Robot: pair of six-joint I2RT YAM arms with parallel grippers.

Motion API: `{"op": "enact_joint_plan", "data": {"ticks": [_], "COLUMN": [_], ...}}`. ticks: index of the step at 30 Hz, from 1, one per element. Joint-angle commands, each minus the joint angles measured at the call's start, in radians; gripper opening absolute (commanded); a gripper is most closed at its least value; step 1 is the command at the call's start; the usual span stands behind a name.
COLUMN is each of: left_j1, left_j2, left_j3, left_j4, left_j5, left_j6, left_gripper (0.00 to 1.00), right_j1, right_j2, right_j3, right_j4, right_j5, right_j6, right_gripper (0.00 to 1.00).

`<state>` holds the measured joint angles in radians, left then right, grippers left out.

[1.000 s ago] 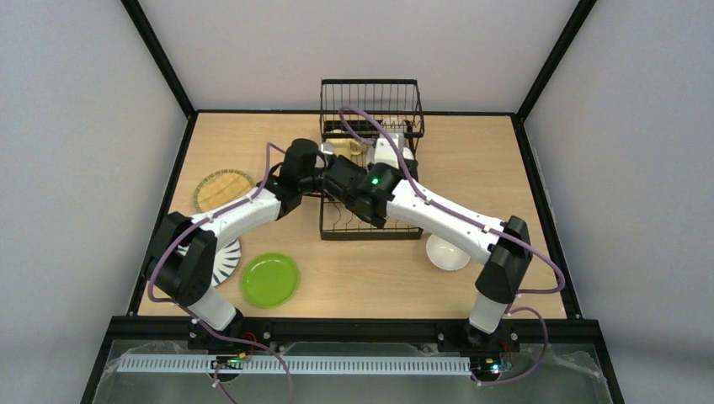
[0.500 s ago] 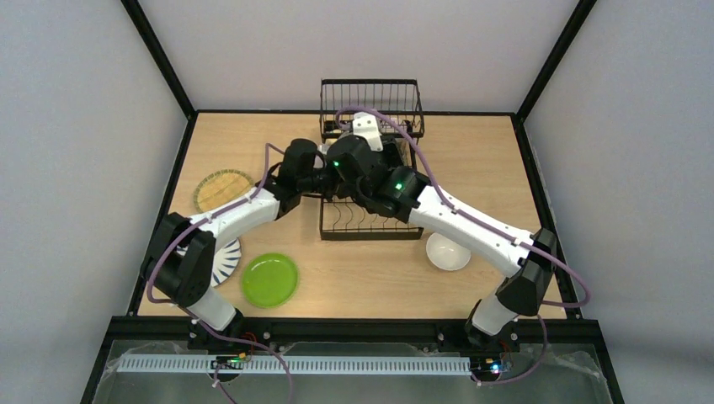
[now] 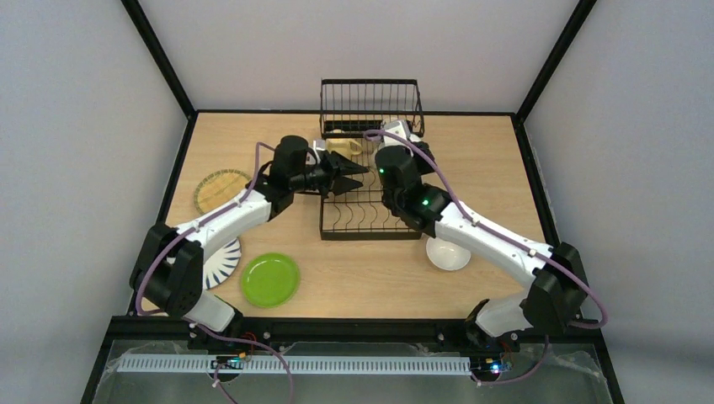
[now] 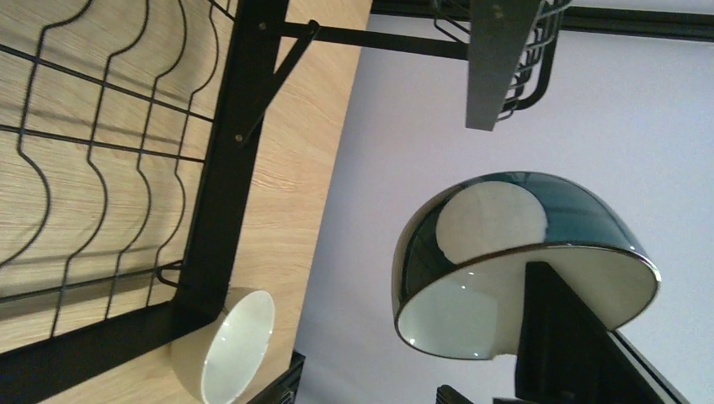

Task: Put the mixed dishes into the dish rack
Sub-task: Pass from the right arm to the left

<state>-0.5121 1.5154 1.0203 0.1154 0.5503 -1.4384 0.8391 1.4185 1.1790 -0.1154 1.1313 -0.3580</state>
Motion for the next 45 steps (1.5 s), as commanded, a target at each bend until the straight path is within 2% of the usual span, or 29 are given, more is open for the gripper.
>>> {"op": "enact_joint_plan", "data": {"ticks": [1, 8, 12, 25, 45], "left_j1": [0.0, 0.0, -0.013, -0.09, -0.149], "left_j2": [-0.022, 0.002, 0.04, 0.174, 0.271], "left_j3": [0.039, 0.089, 0.13, 0.292, 0.452], "left_j4": [0.016, 0.069, 0.107, 0.128, 0.026], "left_j5": [0.032, 0.029, 0.012, -0.035, -0.095], "left_j6": [-0.051, -0.135, -0.168, -0.22, -0.19], "left_gripper": [0.97, 0.97, 0.98, 0.99, 0.97], "right_j1": [-0.017, -0.016, -0.016, -0.017, -0.017], "right_j2": [-0.062, -0.074, -0.073, -0.074, -0.117], "right_j3": [-0.084, -0.226, -0.249, -0.255, -0.294], "right_j4": [0.332, 0.682, 0.745, 0.735, 0.681], "right_j5": [0.015, 0.004, -0.008, -0.024, -0.036], "right_j6": [-0.211, -0.458, -0.502, -0.491, -0.438], "right_gripper": [0.0, 0.0, 0.0, 0.0, 0.0]}}
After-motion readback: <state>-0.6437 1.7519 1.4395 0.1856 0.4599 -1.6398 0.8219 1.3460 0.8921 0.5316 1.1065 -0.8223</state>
